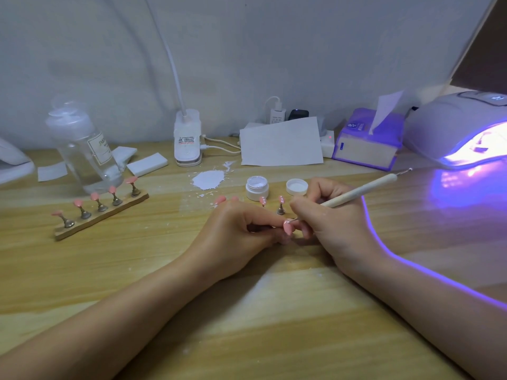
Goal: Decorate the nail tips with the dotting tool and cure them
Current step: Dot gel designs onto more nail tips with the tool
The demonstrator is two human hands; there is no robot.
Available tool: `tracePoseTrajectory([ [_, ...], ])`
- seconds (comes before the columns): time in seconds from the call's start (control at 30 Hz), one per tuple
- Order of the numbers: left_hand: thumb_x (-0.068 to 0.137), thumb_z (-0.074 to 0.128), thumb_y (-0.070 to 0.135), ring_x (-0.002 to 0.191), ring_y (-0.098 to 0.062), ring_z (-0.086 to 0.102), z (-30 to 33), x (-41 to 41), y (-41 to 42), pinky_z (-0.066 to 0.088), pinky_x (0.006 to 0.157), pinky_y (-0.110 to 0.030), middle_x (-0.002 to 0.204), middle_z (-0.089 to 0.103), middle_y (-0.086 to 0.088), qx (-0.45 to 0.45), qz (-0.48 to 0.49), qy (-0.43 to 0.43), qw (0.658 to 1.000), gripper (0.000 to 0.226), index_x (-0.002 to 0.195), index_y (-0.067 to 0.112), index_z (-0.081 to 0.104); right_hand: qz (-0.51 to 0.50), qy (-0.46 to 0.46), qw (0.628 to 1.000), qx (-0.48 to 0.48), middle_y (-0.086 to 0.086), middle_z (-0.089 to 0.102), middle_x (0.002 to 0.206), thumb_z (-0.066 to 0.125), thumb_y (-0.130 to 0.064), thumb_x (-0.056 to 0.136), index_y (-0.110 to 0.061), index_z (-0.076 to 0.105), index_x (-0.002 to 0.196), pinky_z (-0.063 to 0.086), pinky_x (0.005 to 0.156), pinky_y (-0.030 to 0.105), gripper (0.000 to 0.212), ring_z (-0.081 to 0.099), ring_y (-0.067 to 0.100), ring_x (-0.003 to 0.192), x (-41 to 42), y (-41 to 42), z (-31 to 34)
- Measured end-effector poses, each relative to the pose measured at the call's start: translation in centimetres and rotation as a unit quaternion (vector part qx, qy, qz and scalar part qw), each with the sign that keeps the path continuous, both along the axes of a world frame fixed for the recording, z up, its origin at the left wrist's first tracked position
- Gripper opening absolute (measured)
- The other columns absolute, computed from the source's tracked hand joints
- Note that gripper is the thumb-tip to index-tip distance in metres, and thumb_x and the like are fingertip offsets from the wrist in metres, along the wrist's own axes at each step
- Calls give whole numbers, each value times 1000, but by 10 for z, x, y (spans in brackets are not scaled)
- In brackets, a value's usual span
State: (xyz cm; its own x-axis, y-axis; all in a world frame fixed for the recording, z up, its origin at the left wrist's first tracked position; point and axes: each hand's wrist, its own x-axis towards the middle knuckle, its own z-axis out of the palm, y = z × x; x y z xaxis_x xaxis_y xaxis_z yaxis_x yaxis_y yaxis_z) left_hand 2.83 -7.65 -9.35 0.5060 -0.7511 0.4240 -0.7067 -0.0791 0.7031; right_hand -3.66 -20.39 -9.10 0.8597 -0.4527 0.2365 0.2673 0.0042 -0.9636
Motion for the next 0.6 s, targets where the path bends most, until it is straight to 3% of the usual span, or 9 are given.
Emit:
tracePoseTrajectory([
  [0.6, 78, 69, 6, 51, 12, 42, -1, 0, 1, 27, 74, 7, 49, 54, 29, 8, 9, -8, 1000, 23, 83, 28, 72, 1, 2, 1000, -3, 4, 35, 34, 53, 9, 74, -10, 33, 51, 40, 37, 17, 36, 54, 16, 36, -1, 1, 1],
])
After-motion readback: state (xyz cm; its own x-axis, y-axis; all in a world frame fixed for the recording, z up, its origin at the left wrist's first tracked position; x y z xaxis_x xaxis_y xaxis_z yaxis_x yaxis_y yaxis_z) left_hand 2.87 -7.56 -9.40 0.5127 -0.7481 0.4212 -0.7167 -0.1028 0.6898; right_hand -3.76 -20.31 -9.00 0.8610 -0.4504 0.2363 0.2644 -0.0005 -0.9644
